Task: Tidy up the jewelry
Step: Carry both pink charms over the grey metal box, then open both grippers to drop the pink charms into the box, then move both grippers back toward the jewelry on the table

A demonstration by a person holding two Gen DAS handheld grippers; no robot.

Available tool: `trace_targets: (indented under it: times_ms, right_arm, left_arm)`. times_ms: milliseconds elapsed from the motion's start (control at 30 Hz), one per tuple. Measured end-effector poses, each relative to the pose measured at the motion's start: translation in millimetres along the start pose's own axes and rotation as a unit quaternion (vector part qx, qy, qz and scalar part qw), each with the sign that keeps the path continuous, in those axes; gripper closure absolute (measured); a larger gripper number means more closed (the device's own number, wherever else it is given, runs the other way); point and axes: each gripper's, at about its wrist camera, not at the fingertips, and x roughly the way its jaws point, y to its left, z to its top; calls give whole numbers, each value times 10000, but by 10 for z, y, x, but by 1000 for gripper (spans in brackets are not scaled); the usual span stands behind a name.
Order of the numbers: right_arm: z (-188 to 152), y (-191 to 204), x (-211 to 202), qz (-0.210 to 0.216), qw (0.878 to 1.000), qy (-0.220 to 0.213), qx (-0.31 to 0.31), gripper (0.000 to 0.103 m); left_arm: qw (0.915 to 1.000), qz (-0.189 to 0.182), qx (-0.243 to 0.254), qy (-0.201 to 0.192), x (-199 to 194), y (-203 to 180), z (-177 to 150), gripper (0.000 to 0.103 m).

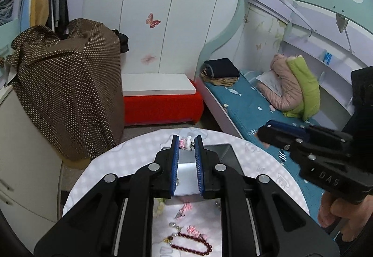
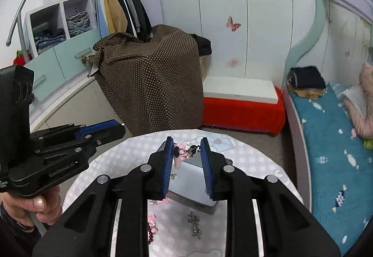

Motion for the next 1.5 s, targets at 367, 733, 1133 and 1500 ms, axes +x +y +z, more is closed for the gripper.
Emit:
trace_targets:
  times_ms: [367,733,1133,1500]
  right_arm:
    - [70,-106,249,259,9983,337,388,81]
    - [-3,-275,471,283,9932,718,877,78]
    - [0,-390,304,13,9929,346,1136,8]
    - [-51,-431,113,-26,9923,156,1232,8]
  left_arm:
    - [9996,-65,58,262,308,-55,134,89]
    - [9985,50,-37,539,551,65,90,78]
    - [9982,494,-306,141,275,239,83,10]
    - [9968,692,-366,-163,-86,269,0,7]
